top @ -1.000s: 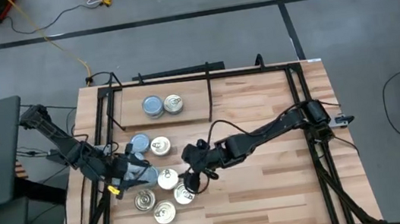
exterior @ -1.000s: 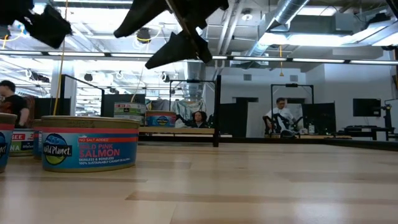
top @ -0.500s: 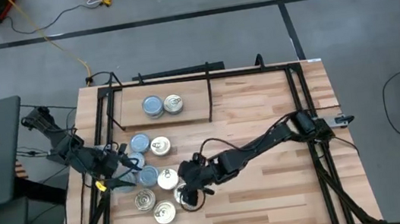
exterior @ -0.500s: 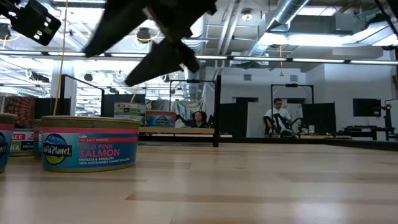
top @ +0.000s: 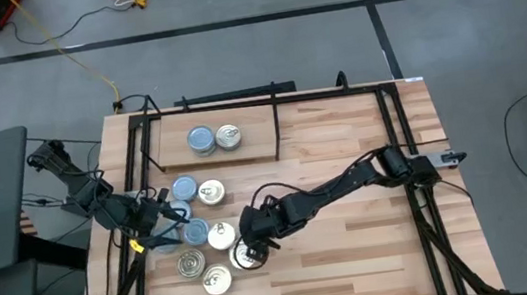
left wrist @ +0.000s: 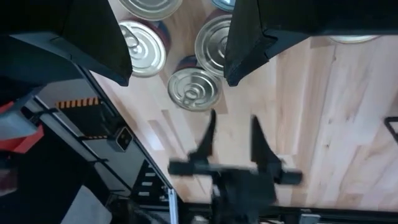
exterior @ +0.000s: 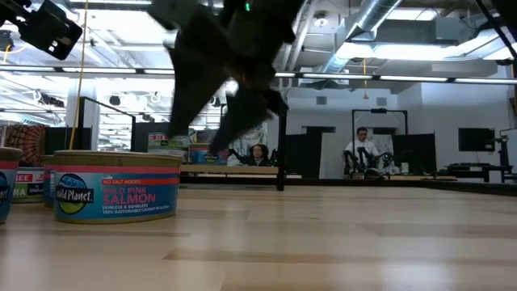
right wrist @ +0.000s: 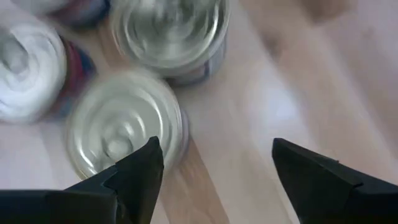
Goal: Stack canned seafood by type on shelf
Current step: Stack the blue pink tuna can on top of the blue pink tuna can on the shelf
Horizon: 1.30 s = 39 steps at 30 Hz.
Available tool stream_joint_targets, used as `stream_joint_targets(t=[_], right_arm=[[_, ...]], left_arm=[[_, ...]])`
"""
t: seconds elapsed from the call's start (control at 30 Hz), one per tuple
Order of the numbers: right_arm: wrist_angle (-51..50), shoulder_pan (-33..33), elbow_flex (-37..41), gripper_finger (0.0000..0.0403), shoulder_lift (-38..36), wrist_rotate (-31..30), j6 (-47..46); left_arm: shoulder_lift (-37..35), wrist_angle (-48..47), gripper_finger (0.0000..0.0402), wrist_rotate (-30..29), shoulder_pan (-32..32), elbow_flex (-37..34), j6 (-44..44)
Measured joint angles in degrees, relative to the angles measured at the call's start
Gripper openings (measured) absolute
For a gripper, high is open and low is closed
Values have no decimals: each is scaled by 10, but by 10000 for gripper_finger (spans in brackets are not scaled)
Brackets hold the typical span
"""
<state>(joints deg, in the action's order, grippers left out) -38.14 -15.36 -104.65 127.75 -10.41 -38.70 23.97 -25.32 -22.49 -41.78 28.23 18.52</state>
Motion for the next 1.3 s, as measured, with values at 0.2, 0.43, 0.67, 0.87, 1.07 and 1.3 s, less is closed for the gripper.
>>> stream_joint_targets(t=[0.2,0.43,0.67,0.87,1.07,1.3], right_arm=[[-1,2,0,327,18,22,5],[-93,5,-1,327,14,-5,-32],[-194,25,2,326,8,-43,-80],[-260,25,2,326,-41,-47,-123],[-168,-30,0,326,-79,-48,-108],[-74,-73,1,326,-75,-78,-72]], left_arm=[[14,12,242,-6,0,0,0],[16,15,242,-6,0,0,-2],[16,13,242,-6,0,0,-2],[16,10,242,-5,0,0,-2],[17,3,242,-3,0,0,9],[39,10,242,-21,0,0,23]])
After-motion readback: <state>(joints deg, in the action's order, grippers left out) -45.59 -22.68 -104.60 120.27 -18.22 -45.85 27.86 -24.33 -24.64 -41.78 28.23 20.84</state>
